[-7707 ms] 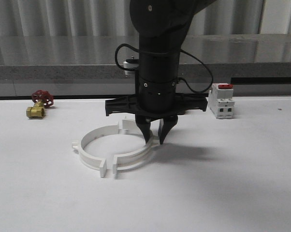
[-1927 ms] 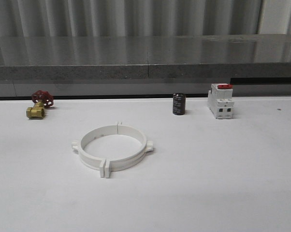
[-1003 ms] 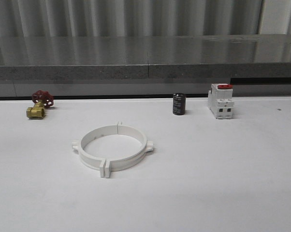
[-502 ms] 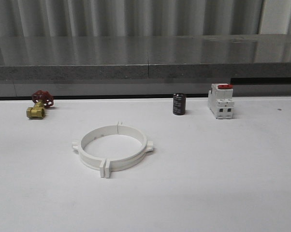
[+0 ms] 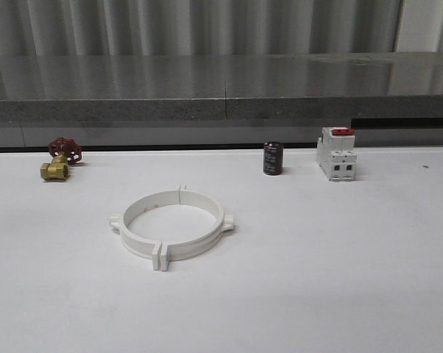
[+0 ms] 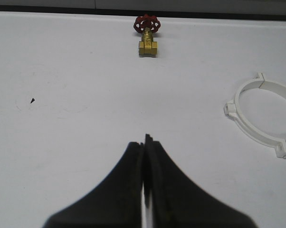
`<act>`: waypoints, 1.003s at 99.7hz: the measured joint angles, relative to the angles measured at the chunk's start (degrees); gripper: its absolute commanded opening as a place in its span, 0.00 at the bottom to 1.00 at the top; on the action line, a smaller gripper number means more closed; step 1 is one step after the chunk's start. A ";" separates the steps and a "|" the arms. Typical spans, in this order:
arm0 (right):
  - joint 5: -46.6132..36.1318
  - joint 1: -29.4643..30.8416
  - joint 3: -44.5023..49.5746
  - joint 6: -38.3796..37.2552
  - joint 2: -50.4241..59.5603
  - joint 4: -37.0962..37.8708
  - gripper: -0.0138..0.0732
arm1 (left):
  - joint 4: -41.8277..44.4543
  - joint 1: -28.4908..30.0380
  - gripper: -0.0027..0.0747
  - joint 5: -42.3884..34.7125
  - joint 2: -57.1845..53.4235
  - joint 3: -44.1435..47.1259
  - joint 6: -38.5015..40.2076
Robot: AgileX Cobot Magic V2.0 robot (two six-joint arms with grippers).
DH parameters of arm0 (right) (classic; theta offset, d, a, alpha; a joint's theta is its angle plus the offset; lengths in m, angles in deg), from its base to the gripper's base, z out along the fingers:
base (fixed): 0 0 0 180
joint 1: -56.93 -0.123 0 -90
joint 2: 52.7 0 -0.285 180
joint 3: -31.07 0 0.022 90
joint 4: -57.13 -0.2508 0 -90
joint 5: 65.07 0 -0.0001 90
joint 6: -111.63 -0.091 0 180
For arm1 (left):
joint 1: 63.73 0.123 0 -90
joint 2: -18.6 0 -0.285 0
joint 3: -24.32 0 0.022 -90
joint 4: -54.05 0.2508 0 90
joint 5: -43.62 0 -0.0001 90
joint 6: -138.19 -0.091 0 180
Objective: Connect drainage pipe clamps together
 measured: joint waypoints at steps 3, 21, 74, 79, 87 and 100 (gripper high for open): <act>0.00 0.00 0.00 0.10 0.00 0.00 0.08 | 0.00 0.00 0.01 0.00 0.00 0.00 0.00; 0.00 0.00 0.00 0.10 0.00 0.00 0.08 | 0.00 0.00 0.01 0.00 0.00 0.00 0.00; -0.10 0.00 0.00 0.10 0.00 0.00 0.08 | -1.01 0.52 0.01 -18.35 -1.47 4.94 0.00; -0.10 0.00 0.00 0.10 0.00 0.00 0.08 | -1.04 0.64 0.01 -22.36 -2.46 7.74 0.00; -0.10 0.00 0.00 0.10 0.00 0.00 0.08 | -1.12 0.64 0.01 -27.70 -5.08 11.97 0.00; -0.10 0.00 0.00 0.10 0.00 0.00 0.08 | -1.12 0.79 0.01 -32.63 -10.76 18.53 0.00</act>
